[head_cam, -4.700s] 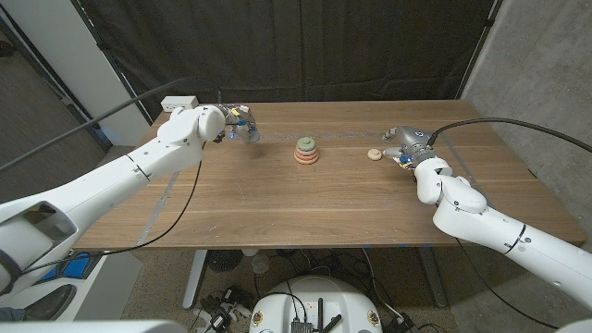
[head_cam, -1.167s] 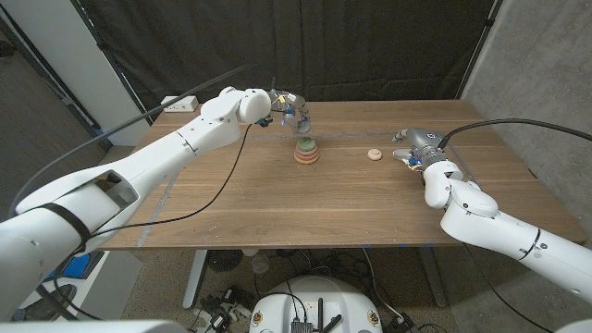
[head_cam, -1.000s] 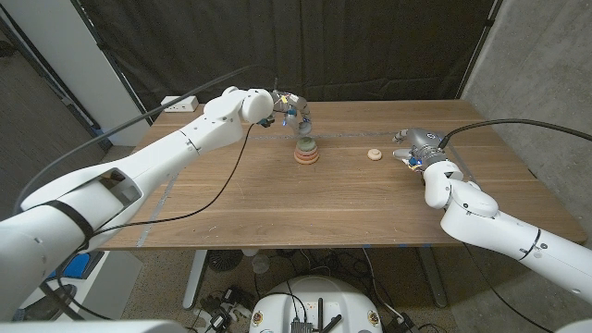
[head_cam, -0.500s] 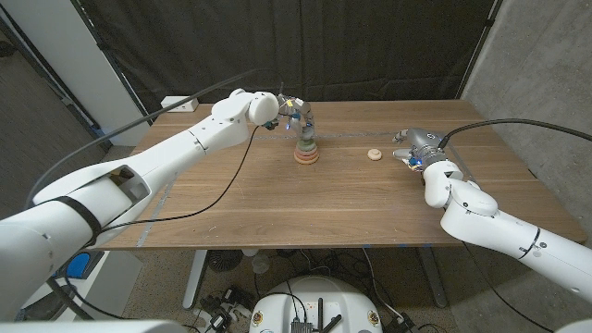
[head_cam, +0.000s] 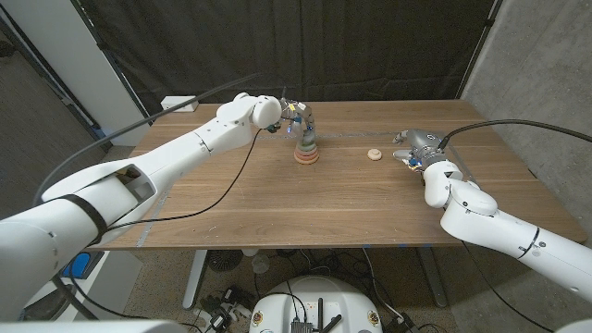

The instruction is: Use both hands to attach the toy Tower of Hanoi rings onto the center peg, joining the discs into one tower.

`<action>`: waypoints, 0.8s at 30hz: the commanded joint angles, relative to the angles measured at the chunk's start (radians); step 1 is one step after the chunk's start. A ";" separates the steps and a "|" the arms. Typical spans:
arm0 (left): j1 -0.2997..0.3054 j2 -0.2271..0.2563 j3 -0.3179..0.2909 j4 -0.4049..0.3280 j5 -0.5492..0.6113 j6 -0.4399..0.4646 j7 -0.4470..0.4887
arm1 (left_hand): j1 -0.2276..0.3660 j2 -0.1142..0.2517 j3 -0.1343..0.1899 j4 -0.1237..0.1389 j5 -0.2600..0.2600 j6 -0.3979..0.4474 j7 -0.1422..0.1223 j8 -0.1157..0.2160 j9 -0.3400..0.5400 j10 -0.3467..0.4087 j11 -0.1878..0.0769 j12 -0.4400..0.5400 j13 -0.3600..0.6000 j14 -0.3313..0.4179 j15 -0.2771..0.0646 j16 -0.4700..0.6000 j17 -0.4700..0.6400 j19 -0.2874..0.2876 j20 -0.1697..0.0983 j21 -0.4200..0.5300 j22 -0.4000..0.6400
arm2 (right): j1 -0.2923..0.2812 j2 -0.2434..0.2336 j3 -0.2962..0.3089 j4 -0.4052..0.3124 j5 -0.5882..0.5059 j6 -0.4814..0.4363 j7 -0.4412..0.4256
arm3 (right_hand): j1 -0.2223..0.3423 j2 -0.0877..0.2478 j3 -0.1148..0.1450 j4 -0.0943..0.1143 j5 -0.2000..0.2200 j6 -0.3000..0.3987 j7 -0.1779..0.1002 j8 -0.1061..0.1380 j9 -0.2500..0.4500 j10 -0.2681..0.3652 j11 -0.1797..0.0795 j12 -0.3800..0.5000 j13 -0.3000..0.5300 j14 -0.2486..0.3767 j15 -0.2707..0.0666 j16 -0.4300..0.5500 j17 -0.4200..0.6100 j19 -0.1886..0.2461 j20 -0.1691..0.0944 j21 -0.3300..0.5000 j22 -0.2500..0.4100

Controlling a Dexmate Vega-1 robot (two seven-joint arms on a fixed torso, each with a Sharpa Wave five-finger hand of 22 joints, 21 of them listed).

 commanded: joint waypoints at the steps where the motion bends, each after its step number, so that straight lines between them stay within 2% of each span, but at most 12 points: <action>1: -0.003 -0.011 0.018 0.027 -0.010 -0.003 0.002 | 0.007 0.016 0.003 0.003 0.009 0.014 0.000 0.003 0.007 0.084 -0.070 0.003 0.113 0.004 0.000 -0.007 0.002 0.007 -0.110 -0.002 0.003 | 0.006 0.004 -0.005 0.011 0.008 0.005 -0.002 | 0.007 0.001 0.006 0.000 0.006 0.008 0.002 -0.001 -0.001 0.010 -0.001 0.006 0.006 0.005 -0.052 0.006 0.005 0.003 -0.039 0.003 0.001; 13: 0.003 -0.007 0.022 0.030 -0.015 0.005 0.009 | 0.010 0.016 0.003 0.002 0.009 0.015 -0.001 0.001 0.008 0.087 -0.071 0.004 0.116 0.004 0.000 -0.009 0.003 0.006 -0.111 -0.003 0.003 | 0.008 0.003 -0.009 0.016 0.012 0.008 -0.001 | 0.008 0.002 0.006 0.000 0.007 0.008 0.004 -0.001 -0.001 0.010 0.000 0.005 0.007 0.005 -0.052 0.005 0.004 0.005 -0.039 0.005 0.002; 24: 0.040 0.025 -0.003 -0.016 -0.029 0.019 0.036 | 0.013 0.014 0.002 0.001 0.010 0.022 -0.002 0.003 0.009 0.094 -0.072 0.004 0.115 0.008 0.000 -0.007 0.005 0.006 -0.112 -0.002 0.003 | 0.012 -0.002 -0.016 0.010 0.006 0.006 0.006 | 0.008 0.003 0.006 0.001 0.007 0.010 0.005 -0.001 -0.001 0.012 0.000 0.005 0.007 0.007 -0.052 0.006 0.004 0.005 -0.039 0.004 0.002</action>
